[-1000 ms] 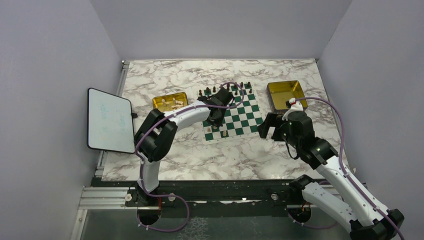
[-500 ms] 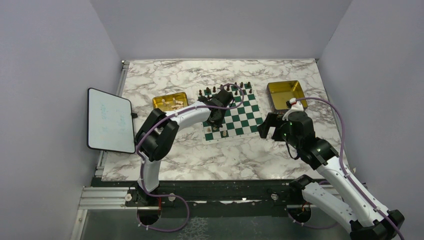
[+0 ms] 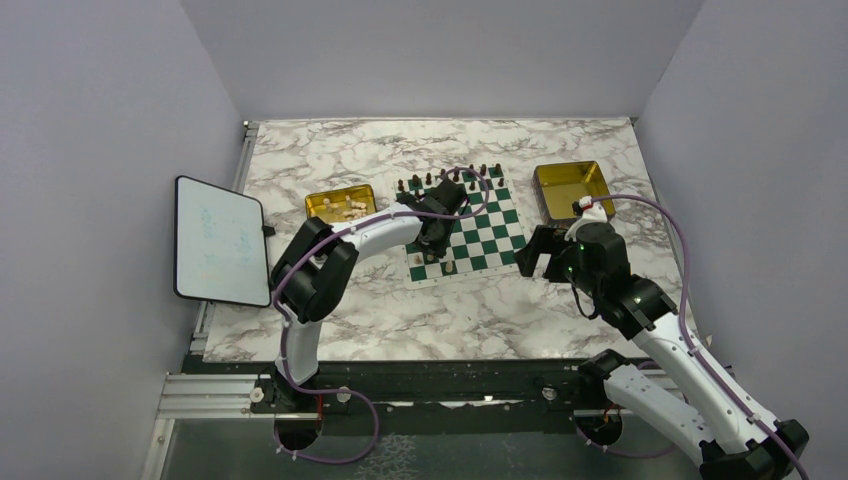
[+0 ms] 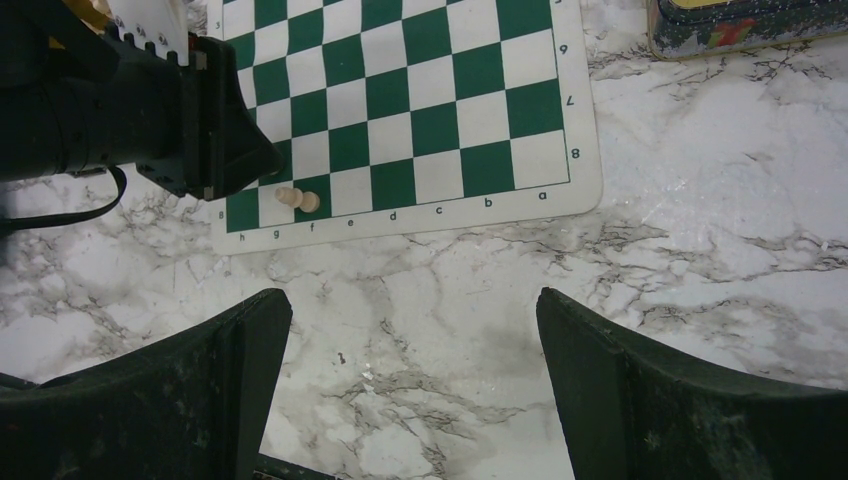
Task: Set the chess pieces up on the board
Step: Place the chess piece on the chessboard.
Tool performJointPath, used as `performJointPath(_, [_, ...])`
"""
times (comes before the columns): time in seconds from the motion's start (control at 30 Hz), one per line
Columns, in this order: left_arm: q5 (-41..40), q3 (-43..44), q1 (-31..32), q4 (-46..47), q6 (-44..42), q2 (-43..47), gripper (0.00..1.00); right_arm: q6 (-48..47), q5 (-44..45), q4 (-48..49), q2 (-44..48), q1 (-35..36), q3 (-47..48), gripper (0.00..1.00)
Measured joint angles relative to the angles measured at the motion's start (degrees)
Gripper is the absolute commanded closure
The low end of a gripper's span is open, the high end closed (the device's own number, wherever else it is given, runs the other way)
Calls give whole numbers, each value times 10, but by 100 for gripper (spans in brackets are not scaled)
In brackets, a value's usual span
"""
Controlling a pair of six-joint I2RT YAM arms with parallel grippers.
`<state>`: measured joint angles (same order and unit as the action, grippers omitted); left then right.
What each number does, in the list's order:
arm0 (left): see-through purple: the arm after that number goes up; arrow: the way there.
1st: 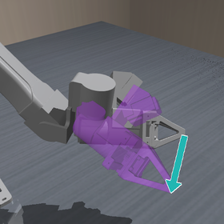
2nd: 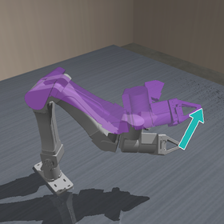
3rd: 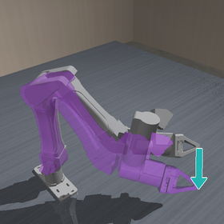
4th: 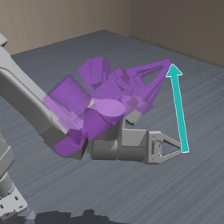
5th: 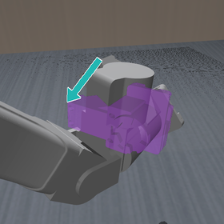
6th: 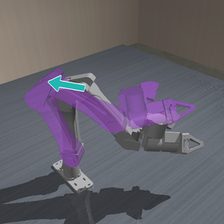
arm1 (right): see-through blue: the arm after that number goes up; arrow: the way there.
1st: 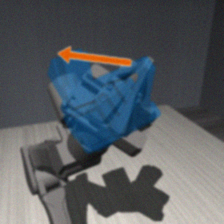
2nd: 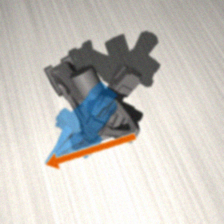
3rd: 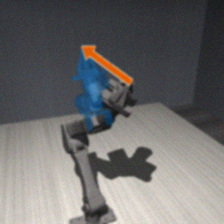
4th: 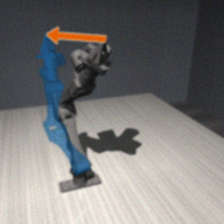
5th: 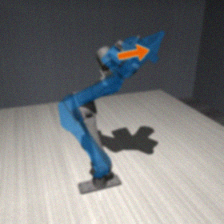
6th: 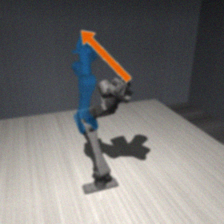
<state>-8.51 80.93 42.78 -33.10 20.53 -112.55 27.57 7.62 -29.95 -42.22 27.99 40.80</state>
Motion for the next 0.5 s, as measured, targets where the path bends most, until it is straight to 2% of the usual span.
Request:
performJointPath(0.27, [0, 17, 0, -10, -1, 4, 60, -2, 0, 0, 0, 0, 0, 2])
performJointPath(0.5, [-1, 42, -12, -30, -5, 55, 61, -2, -2, 1, -1, 0, 0, 2])
